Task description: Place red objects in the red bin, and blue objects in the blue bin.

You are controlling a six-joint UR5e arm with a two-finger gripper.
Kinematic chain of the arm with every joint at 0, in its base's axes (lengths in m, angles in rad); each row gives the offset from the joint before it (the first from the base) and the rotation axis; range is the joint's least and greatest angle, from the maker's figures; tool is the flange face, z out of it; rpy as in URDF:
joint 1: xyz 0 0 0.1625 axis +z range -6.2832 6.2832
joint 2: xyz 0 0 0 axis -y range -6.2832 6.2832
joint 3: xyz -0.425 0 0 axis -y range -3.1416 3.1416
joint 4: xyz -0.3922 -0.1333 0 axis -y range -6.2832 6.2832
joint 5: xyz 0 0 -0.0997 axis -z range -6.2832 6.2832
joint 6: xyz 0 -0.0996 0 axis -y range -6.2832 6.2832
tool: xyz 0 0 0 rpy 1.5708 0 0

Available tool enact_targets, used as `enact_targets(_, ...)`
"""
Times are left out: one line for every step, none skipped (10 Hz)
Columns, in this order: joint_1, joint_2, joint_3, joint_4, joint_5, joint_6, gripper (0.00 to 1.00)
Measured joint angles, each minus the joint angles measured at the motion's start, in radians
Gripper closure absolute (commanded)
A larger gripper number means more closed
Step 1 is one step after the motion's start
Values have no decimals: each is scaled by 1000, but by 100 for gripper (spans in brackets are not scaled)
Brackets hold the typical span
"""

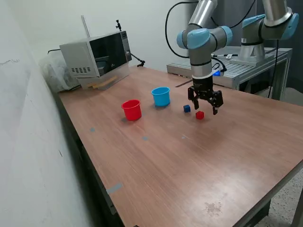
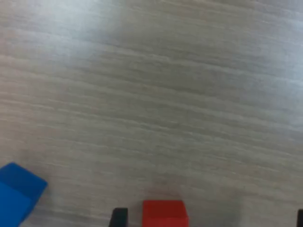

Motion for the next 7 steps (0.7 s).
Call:
enact_targets(2,1,0,0,0,0,0)
enact_targets(4,1,0,-1,0,0,0)
enact_targets(5,2,-1,-1,0,0,0)
enact_targets(5,2,-3,-1,0,0,0)
enact_targets(6,3,-5,-1,0,0,0)
enact_targets(6,5,-6,-1,0,0,0)
enact_targets(6,7,-7,-1,0,0,0)
